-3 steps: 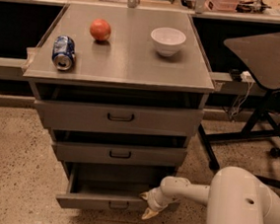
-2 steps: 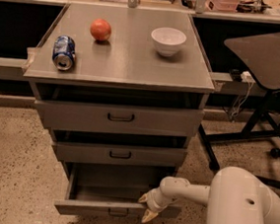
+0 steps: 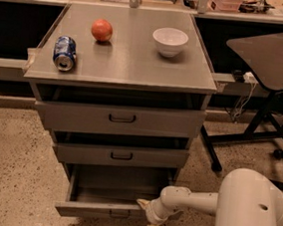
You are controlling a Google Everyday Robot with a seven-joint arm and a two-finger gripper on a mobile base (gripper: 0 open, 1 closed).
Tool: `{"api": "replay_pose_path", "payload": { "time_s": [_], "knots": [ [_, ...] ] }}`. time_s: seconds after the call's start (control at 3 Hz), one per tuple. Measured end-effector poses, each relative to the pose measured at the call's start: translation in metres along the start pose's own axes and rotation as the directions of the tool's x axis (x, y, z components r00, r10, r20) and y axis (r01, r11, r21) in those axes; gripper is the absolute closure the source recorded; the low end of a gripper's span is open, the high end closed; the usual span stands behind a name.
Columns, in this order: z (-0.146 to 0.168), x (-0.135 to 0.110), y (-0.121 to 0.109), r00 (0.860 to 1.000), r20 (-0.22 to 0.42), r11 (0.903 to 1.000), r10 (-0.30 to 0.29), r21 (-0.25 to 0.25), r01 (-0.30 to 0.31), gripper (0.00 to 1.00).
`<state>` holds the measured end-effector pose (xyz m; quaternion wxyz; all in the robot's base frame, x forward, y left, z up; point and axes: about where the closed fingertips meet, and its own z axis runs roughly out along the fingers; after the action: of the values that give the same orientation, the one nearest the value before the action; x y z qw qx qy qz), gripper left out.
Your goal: Open bottom drawer
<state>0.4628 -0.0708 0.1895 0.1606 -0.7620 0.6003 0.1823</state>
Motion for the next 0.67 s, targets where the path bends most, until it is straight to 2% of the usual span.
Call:
{"api": "replay_pose_path", "payload": {
  "time_s": [0.67],
  "knots": [
    [0.0068, 0.0071, -0.0048, 1.000, 0.011, 0.9996, 0.023, -0.017, -0.023, 0.00]
  ]
}}
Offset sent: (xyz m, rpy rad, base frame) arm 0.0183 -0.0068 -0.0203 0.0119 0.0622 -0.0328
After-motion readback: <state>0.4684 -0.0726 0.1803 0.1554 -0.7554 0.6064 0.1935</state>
